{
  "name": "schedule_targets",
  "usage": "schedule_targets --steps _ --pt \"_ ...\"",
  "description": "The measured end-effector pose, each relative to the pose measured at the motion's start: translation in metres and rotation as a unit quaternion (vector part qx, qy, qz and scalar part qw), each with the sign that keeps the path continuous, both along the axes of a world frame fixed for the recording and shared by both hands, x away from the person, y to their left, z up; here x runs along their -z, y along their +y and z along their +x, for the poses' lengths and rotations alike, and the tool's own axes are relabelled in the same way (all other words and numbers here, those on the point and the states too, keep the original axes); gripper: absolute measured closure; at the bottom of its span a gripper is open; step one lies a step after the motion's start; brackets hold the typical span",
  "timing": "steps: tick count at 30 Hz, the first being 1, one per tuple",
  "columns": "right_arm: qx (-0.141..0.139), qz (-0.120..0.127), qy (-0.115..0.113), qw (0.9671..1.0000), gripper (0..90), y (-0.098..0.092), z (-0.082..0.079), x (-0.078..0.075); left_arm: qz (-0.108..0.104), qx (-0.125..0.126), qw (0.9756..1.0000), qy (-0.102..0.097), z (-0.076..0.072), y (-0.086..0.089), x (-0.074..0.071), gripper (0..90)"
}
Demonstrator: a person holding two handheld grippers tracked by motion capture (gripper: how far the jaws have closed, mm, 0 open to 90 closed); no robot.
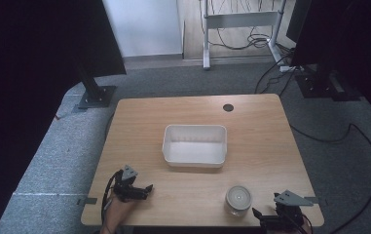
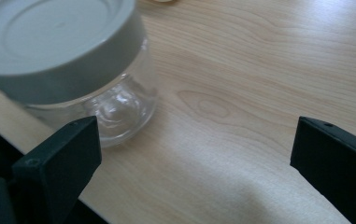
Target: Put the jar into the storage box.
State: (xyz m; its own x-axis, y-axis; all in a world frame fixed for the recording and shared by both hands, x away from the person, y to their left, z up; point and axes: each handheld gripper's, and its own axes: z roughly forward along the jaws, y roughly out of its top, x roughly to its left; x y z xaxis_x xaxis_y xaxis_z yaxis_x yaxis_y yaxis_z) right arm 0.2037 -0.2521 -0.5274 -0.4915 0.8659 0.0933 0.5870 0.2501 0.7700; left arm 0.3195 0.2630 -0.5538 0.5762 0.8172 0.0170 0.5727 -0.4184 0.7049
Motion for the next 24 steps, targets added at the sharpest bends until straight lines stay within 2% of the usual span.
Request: schedule_targets --steps 13,24 --pt "-0.041 0.0 -0.011 0.9991 1.0 0.017 -0.009 -0.006 0.0 0.0 1.0 0.0 0.0 0.0 0.0 1.3" --pt "-0.055 -0.002 -0.015 0.9983 0.8 0.032 -0.007 -0.006 0.0 0.0 1.0 0.0 0.0 0.0 0.0 1.3"
